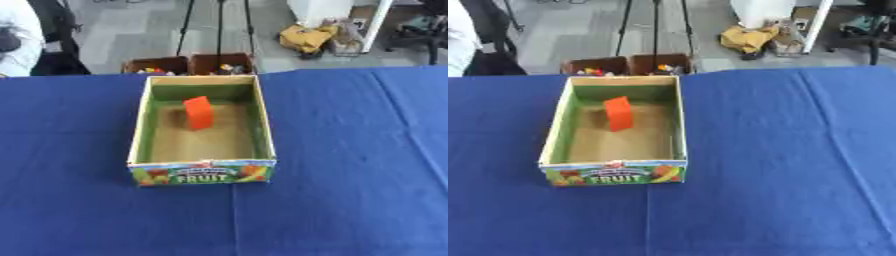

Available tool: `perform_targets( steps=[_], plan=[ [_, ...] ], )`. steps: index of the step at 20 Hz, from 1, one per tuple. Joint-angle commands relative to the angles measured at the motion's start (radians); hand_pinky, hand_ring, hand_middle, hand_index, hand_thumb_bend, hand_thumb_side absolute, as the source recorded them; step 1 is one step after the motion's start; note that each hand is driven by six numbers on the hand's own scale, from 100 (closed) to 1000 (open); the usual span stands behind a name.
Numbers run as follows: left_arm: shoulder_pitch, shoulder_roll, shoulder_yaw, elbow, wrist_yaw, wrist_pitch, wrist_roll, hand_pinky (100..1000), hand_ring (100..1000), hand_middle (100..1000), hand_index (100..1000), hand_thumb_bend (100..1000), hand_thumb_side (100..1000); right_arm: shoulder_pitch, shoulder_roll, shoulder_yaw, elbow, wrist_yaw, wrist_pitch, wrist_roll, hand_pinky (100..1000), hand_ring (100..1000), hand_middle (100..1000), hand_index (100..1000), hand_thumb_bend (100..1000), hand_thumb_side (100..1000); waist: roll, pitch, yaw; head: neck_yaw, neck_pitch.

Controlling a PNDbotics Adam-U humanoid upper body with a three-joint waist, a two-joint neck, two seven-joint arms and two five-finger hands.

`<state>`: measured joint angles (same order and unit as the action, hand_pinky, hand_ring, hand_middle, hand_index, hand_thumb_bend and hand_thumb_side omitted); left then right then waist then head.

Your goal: Pick up objects on the table and place them in the box.

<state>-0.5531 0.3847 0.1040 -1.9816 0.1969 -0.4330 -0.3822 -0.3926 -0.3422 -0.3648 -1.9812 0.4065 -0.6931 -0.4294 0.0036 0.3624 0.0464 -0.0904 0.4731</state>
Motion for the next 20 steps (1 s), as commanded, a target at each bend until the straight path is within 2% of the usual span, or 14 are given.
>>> perform_targets(
  steps=[1, 5, 8, 13, 17, 20],
  plan=[
    [-0.010, 0.006, 0.013, -0.018, -0.004, -0.025, 0.012, 906, 1000, 957, 1000, 122, 1000, -0.016, -0.037, 0.001, -0.019, 0.006, -0.003, -0.022, 627, 720, 532, 678, 138, 1000, -0.013, -0.040, 0.001, -0.004, 0.005],
    [-0.001, -0.009, 0.010, -0.018, 0.041, -0.073, 0.003, 902, 998, 942, 1000, 100, 1000, -0.025, -0.046, 0.003, -0.019, 0.009, -0.004, -0.037, 622, 716, 536, 677, 112, 1000, -0.013, -0.040, 0.002, -0.008, 0.008],
    [0.015, -0.020, 0.016, -0.018, 0.068, -0.088, -0.013, 879, 989, 933, 1000, 100, 927, -0.031, -0.052, 0.004, -0.019, 0.010, -0.006, -0.049, 618, 716, 544, 679, 100, 1000, -0.013, -0.041, 0.006, -0.012, 0.012],
    [0.043, -0.043, 0.017, -0.018, 0.053, -0.095, -0.031, 819, 963, 919, 1000, 100, 913, -0.042, -0.062, 0.007, -0.019, 0.012, -0.005, -0.068, 614, 719, 557, 686, 100, 1000, -0.012, -0.043, 0.016, -0.017, 0.021],
    [0.050, -0.057, 0.015, -0.018, 0.028, -0.119, -0.007, 796, 950, 916, 1000, 100, 901, -0.054, -0.064, 0.014, -0.019, 0.014, -0.004, -0.066, 622, 745, 589, 722, 100, 1000, -0.014, -0.043, 0.021, -0.024, 0.029],
    [0.055, -0.061, 0.012, -0.018, 0.008, -0.140, 0.001, 795, 947, 917, 1000, 100, 928, -0.059, -0.063, 0.017, -0.019, 0.015, -0.002, -0.050, 629, 758, 603, 740, 100, 1000, -0.014, -0.043, 0.022, -0.028, 0.039]
  ],
)
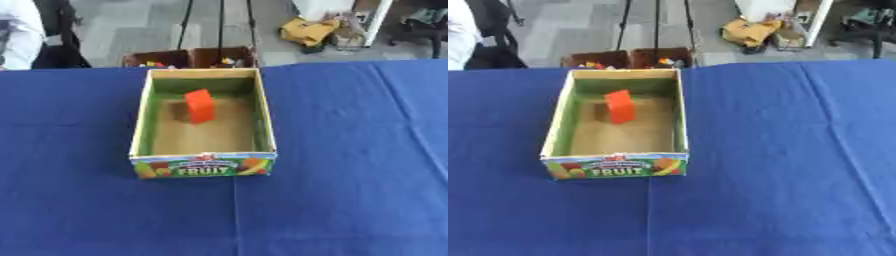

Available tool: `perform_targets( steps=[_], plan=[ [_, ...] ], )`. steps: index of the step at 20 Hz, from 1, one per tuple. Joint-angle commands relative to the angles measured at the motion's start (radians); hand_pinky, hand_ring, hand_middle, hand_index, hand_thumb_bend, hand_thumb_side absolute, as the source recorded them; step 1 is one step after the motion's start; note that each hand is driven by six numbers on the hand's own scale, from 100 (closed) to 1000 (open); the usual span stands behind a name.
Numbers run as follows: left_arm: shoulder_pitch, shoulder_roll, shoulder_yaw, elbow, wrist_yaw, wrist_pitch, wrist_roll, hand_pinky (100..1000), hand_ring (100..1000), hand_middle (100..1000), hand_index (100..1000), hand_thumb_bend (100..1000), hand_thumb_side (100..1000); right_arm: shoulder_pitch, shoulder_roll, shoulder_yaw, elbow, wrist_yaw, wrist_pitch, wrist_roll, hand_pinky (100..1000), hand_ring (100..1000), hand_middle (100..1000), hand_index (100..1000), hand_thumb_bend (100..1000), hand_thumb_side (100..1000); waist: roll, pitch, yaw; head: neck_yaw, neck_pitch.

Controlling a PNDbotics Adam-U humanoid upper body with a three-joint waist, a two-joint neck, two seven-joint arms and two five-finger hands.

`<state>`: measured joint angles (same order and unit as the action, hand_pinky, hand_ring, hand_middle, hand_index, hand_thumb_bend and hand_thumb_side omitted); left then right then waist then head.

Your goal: Pick up objects on the table and place them in the box.

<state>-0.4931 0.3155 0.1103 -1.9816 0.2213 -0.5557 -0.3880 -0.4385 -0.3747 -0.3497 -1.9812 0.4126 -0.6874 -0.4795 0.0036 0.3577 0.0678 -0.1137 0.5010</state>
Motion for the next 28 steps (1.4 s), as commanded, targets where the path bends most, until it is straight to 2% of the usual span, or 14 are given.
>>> perform_targets(
  steps=[1, 10, 13, 18, 21, 25, 28],
  plan=[
    [-0.003, 0.006, 0.007, -0.018, -0.024, -0.023, 0.011, 793, 945, 915, 1000, 100, 927, -0.013, -0.030, 0.002, -0.019, 0.008, -0.007, 0.004, 629, 758, 601, 740, 100, 1000, -0.014, -0.039, 0.002, -0.006, 0.013],
    [0.012, -0.004, -0.010, -0.018, -0.063, -0.024, 0.025, 779, 934, 906, 1000, 100, 903, -0.008, -0.018, -0.002, -0.019, 0.001, -0.006, 0.013, 630, 756, 594, 736, 100, 1000, -0.022, -0.048, 0.014, -0.011, 0.017],
    [0.011, -0.008, -0.018, -0.018, -0.082, -0.013, 0.021, 769, 925, 903, 1000, 100, 864, -0.006, -0.012, 0.001, -0.019, -0.001, -0.003, 0.020, 632, 758, 591, 736, 100, 1000, -0.022, -0.051, 0.015, -0.016, 0.016],
    [0.008, -0.011, -0.029, -0.018, -0.169, 0.008, 0.007, 732, 896, 886, 1000, 100, 785, -0.006, -0.001, 0.006, -0.019, -0.011, 0.001, 0.041, 636, 759, 588, 735, 100, 1000, -0.020, -0.059, 0.018, -0.029, 0.015],
    [0.003, -0.014, -0.055, -0.018, -0.227, 0.012, 0.002, 727, 893, 885, 1000, 100, 793, -0.006, 0.001, 0.007, -0.019, -0.018, 0.003, 0.047, 637, 760, 587, 735, 100, 1000, -0.019, -0.061, 0.017, -0.030, 0.012],
    [0.003, -0.021, -0.102, -0.018, -0.207, -0.014, -0.051, 720, 892, 886, 1000, 100, 810, -0.007, 0.002, 0.008, -0.019, -0.023, 0.004, 0.051, 639, 761, 585, 734, 100, 1000, -0.014, -0.061, 0.013, -0.026, 0.005],
    [0.004, -0.021, -0.102, -0.018, -0.172, -0.021, -0.084, 720, 892, 886, 1000, 100, 810, -0.007, 0.002, 0.007, -0.019, -0.025, 0.004, 0.053, 639, 761, 585, 734, 100, 1000, -0.013, -0.060, 0.012, -0.026, 0.003]
  ],
)
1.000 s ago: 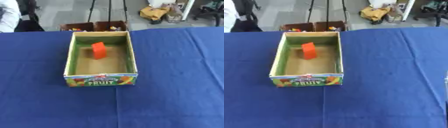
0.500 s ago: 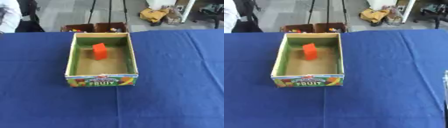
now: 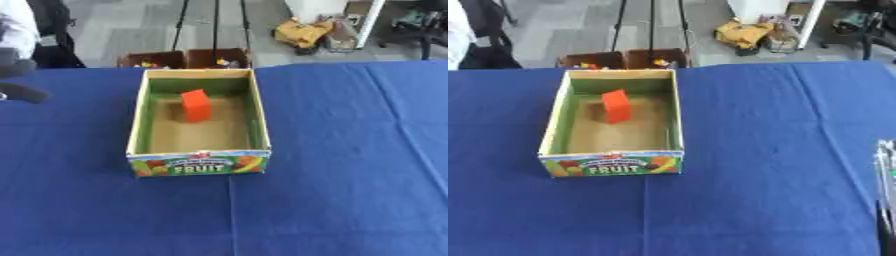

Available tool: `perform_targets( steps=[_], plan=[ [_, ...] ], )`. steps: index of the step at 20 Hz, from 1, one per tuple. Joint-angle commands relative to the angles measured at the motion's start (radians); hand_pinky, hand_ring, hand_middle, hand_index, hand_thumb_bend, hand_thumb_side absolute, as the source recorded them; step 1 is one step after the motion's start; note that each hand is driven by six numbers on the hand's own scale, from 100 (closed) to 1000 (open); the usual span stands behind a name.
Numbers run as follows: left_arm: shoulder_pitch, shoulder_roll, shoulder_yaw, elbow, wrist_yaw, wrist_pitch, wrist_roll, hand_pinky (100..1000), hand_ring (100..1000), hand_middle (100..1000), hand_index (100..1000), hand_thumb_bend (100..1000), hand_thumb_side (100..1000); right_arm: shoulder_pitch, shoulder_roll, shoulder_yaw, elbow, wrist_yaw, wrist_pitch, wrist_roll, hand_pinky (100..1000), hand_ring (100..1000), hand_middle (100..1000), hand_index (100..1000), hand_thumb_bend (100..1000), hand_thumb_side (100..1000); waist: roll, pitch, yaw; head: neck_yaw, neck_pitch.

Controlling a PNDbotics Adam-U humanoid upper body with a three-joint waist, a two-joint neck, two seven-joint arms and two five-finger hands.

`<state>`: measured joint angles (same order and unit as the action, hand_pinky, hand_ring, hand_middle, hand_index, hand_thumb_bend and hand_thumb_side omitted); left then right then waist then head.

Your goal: Pick up objects on the table and place them in the box.

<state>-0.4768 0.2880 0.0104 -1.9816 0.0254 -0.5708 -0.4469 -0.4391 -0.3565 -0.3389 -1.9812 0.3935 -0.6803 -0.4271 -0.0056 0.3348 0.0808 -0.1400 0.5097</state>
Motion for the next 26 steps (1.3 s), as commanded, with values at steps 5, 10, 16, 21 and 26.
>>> perform_targets(
  steps=[5, 10, 16, 21, 26],
  plan=[
    [-0.005, 0.006, 0.004, -0.018, 0.045, -0.010, -0.049, 704, 885, 873, 1000, 100, 806, -0.005, -0.017, -0.003, -0.019, -0.007, -0.003, 0.003, 640, 761, 582, 731, 100, 1000, 0.000, -0.036, -0.002, 0.002, 0.005],
    [0.000, 0.004, 0.001, -0.018, 0.050, -0.011, -0.071, 701, 884, 869, 1000, 100, 805, -0.006, -0.016, -0.002, -0.019, -0.009, -0.004, 0.006, 640, 760, 581, 730, 100, 1000, 0.000, -0.037, 0.001, 0.006, 0.010],
    [-0.002, 0.003, -0.009, -0.018, 0.040, -0.013, -0.116, 700, 882, 866, 1000, 100, 799, -0.007, -0.015, 0.000, -0.019, -0.011, -0.004, 0.008, 640, 759, 581, 730, 100, 1000, -0.004, -0.038, 0.003, 0.007, 0.001],
    [-0.005, 0.006, 0.007, -0.018, 0.018, 0.001, -0.095, 698, 883, 868, 1000, 100, 761, -0.006, -0.015, -0.001, -0.019, -0.010, -0.002, 0.008, 641, 760, 580, 729, 100, 1000, -0.004, -0.039, 0.007, 0.005, 0.002],
    [-0.011, 0.011, 0.062, -0.018, -0.054, 0.059, -0.022, 704, 888, 871, 1000, 100, 690, -0.005, -0.016, -0.001, -0.019, -0.008, 0.001, 0.007, 642, 760, 579, 729, 100, 1000, -0.005, -0.041, 0.012, 0.003, 0.001]
  ],
)
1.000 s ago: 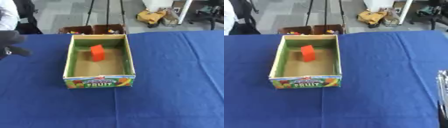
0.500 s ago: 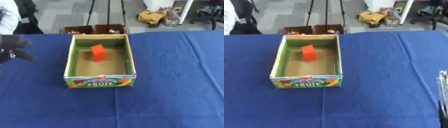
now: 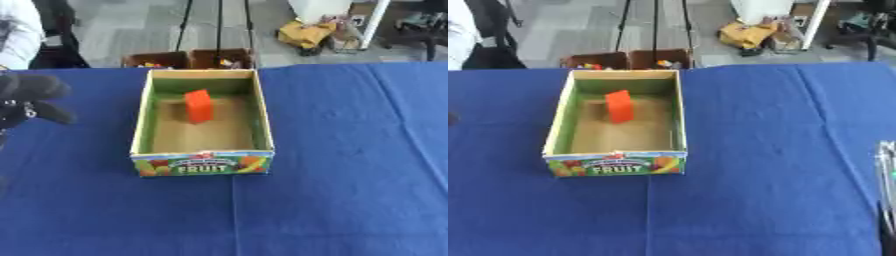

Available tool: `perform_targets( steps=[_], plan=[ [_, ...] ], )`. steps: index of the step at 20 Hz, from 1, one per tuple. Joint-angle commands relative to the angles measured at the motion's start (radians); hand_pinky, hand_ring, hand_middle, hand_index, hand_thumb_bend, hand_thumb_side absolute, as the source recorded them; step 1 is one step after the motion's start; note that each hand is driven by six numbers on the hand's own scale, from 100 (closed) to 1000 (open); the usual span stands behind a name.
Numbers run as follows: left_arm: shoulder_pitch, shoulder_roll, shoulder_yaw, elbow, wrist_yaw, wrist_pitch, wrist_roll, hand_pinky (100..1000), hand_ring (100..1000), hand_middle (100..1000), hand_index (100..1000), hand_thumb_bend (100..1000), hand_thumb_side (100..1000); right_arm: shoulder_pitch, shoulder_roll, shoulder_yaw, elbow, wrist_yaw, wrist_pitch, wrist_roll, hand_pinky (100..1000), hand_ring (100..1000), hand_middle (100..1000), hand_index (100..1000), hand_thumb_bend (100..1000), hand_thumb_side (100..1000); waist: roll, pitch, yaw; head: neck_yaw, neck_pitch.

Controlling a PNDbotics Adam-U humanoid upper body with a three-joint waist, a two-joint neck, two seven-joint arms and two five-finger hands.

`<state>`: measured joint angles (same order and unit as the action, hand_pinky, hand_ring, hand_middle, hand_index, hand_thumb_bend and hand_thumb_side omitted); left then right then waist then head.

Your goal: Pick up objects on the table and place them in the box.

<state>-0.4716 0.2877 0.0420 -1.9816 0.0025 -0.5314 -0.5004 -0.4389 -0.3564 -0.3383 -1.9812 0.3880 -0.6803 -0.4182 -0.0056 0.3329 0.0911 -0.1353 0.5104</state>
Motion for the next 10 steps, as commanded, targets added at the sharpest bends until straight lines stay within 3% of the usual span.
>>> perform_targets(
  steps=[1, 10],
  plan=[
    [-0.018, 0.014, 0.035, -0.018, -0.048, 0.026, 0.048, 704, 888, 871, 1000, 100, 690, -0.005, -0.016, -0.001, -0.019, -0.001, 0.002, -0.003, 641, 760, 579, 729, 100, 1000, -0.005, -0.039, 0.001, -0.002, -0.001],
    [-0.026, 0.011, -0.013, -0.018, -0.193, 0.028, 0.180, 707, 887, 870, 1000, 100, 700, -0.008, -0.015, 0.001, -0.019, 0.001, 0.003, -0.006, 641, 759, 578, 727, 100, 1000, -0.007, -0.036, -0.005, 0.005, -0.009]
  ],
)
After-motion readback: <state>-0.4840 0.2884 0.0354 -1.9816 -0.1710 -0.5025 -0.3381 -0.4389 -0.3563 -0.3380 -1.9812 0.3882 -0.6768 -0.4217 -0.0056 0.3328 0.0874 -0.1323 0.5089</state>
